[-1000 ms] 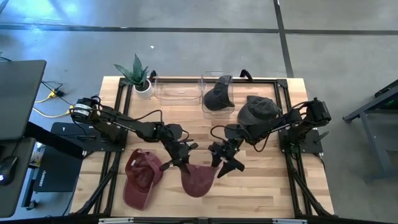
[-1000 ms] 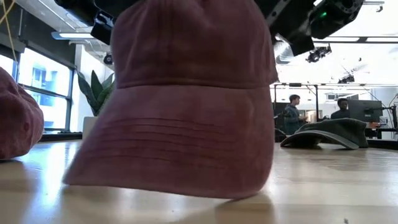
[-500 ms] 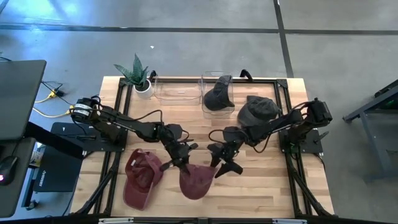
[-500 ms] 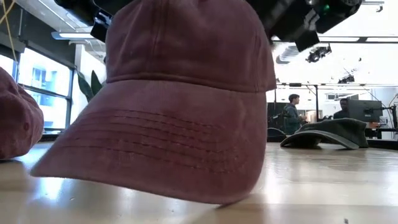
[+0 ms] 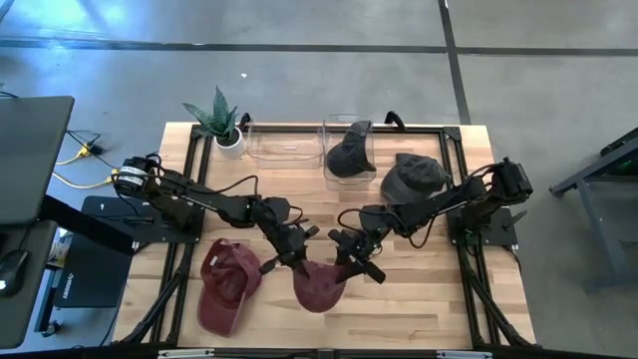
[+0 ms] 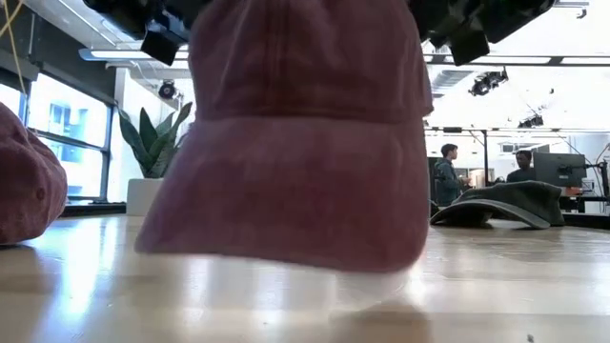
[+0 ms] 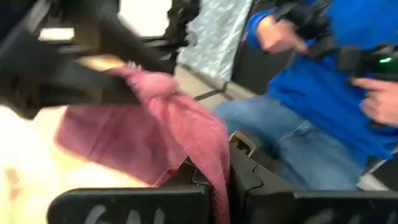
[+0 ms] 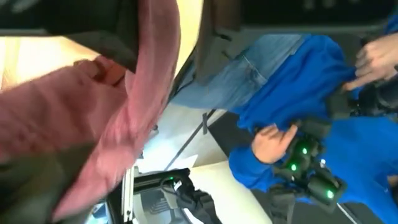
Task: Pick & Place hat
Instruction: Put the right red cap into the left transparent bin
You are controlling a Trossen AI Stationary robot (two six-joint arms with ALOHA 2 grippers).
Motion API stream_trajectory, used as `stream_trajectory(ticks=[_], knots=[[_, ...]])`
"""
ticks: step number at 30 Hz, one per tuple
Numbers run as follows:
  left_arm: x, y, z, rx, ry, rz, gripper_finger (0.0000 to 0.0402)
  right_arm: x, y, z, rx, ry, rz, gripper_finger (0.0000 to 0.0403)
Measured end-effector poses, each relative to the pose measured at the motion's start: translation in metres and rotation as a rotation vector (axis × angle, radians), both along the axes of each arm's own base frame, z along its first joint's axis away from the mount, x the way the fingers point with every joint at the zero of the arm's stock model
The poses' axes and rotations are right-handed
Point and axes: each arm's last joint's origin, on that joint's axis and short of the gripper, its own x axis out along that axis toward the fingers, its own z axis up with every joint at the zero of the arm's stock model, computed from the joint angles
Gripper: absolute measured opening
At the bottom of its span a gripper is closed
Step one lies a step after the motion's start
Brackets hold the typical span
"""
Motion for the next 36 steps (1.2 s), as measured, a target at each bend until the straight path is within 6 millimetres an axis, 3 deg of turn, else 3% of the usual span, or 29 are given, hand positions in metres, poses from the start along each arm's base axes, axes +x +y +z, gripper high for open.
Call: stream_trajectory(ticks=[6,10,17,25,30,36], knots=[[0.0,-0.002,0.008,-0.059,-0.021,-0.091,0.0069,-0.001,0.002,0.0,-0.029,-0.037,0.021,0.0008],[0.0,-0.003,0.008,-0.066,-0.004,-0.125,0.0095,-0.001,0.003,0.0,-0.032,-0.043,0.035,0.0021],[-0.006,-0.004,-0.002,-0.087,0.127,-0.243,0.0099,-0.002,0.003,0.0,-0.01,-0.029,0.078,0.0006],[-0.013,0.0,-0.025,0.086,0.269,-0.109,0.0099,-0.002,0.004,0.0,0.008,0.0,0.083,0.0005],[-0.006,0.0,-0.014,0.063,0.143,-0.076,0.0099,-0.002,0.004,0.0,0.013,0.005,0.081,0.0011],[-0.001,-0.002,0.005,-0.091,0.073,-0.092,0.0099,-0.002,0.004,0.0,0.011,0.004,0.076,0.0007]])
